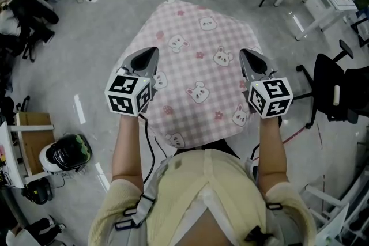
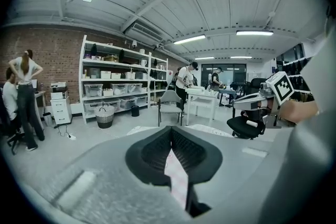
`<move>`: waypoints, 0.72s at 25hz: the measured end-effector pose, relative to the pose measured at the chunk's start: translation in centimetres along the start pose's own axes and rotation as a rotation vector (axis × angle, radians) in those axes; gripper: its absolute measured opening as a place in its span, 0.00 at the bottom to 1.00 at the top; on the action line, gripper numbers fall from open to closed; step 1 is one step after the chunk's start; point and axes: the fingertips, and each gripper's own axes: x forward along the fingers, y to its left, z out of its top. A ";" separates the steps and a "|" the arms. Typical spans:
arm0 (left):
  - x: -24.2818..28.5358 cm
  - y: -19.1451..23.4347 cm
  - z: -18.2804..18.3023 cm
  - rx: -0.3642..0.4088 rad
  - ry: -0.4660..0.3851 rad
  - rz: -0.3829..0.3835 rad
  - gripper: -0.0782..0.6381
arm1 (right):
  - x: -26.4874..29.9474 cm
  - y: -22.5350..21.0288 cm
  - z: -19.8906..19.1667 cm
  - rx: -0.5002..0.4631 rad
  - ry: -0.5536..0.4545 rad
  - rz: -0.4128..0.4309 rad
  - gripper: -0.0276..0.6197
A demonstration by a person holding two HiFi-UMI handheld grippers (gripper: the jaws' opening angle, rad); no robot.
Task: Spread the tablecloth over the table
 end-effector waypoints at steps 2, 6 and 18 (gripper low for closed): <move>-0.3 -0.2 -0.2 -0.005 0.005 0.006 0.12 | -0.3 0.2 0.0 -0.003 0.004 -0.005 0.05; -0.7 -0.4 -0.8 -0.028 0.012 0.018 0.12 | -0.8 0.5 -0.1 0.021 -0.003 -0.006 0.05; -1.5 -0.6 -1.1 -0.038 0.025 0.039 0.12 | -0.7 1.1 0.1 0.078 -0.020 0.025 0.05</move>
